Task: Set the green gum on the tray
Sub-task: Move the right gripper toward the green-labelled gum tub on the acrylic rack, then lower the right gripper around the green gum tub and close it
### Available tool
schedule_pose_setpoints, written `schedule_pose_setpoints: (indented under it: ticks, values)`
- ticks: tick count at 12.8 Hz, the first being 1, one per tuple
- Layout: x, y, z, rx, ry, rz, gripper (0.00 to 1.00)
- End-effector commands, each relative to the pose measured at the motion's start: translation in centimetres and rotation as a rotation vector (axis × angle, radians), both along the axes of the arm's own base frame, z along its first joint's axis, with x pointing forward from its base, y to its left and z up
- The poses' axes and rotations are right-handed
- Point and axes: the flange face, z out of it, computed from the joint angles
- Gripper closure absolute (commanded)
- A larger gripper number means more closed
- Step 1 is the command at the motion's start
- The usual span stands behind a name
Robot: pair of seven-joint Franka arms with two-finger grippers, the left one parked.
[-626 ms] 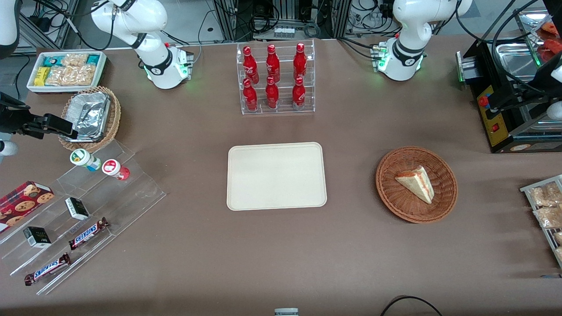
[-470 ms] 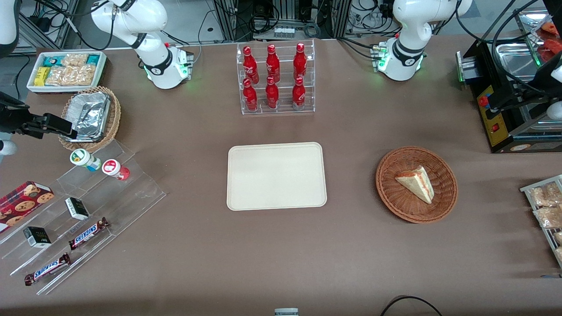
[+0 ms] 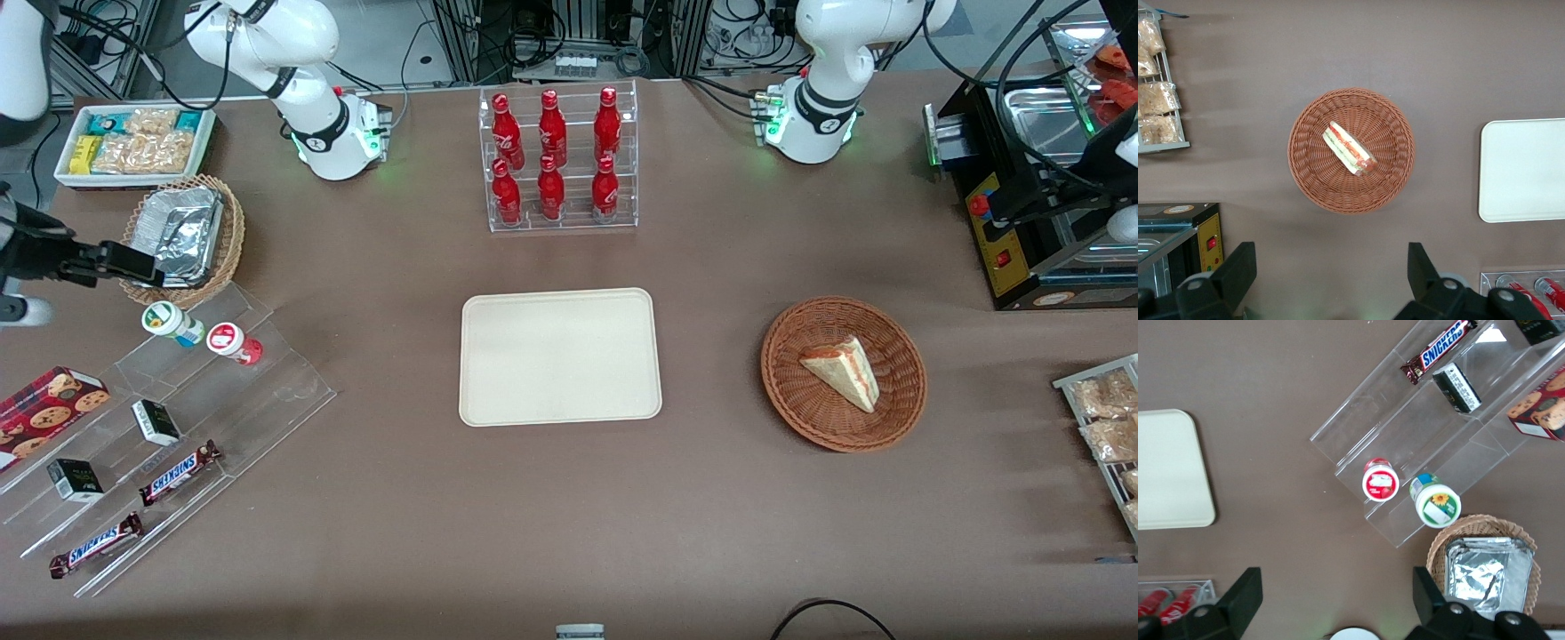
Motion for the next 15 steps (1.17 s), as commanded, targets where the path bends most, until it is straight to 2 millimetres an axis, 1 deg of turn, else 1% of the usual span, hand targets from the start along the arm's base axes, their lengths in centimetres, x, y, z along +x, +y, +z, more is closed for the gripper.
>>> schedule_pose_setpoints:
  ticks: [1, 2, 3, 5, 6, 8, 9, 10, 11, 12, 13, 14, 15]
  values:
    - [-1.2, -2.3, -3.3, -0.001, -0.035, 0.081, 0.0]
    - [-2.0, -3.2, -4.5, 0.0, -0.062, 0.123, 0.01]
    - [-2.5, -3.8, -5.6, 0.006, -0.076, 0.199, 0.0]
    - [-3.0, -5.8, -7.1, 0.008, -0.1, 0.272, 0.0]
    - [-3.0, -5.9, -7.9, 0.007, -0.114, 0.318, 0.0]
    - [-3.5, -7.0, -9.7, 0.008, -0.127, 0.376, 0.0]
    - [-3.9, -7.3, -11.0, 0.006, -0.137, 0.407, 0.0]
    - [-4.2, -7.8, -11.7, -0.005, -0.164, 0.453, 0.01]
    - [-4.5, -8.1, -11.8, -0.005, -0.171, 0.511, 0.01]
    - [-4.6, -8.8, -12.2, -0.003, -0.171, 0.532, 0.01]
    - [-4.7, -8.8, -13.1, -0.003, -0.169, 0.535, 0.01]
    - [-5.2, -8.8, -13.9, -0.007, -0.177, 0.538, 0.01]
    - [-5.5, -8.8, -14.3, -0.013, -0.189, 0.564, 0.01]
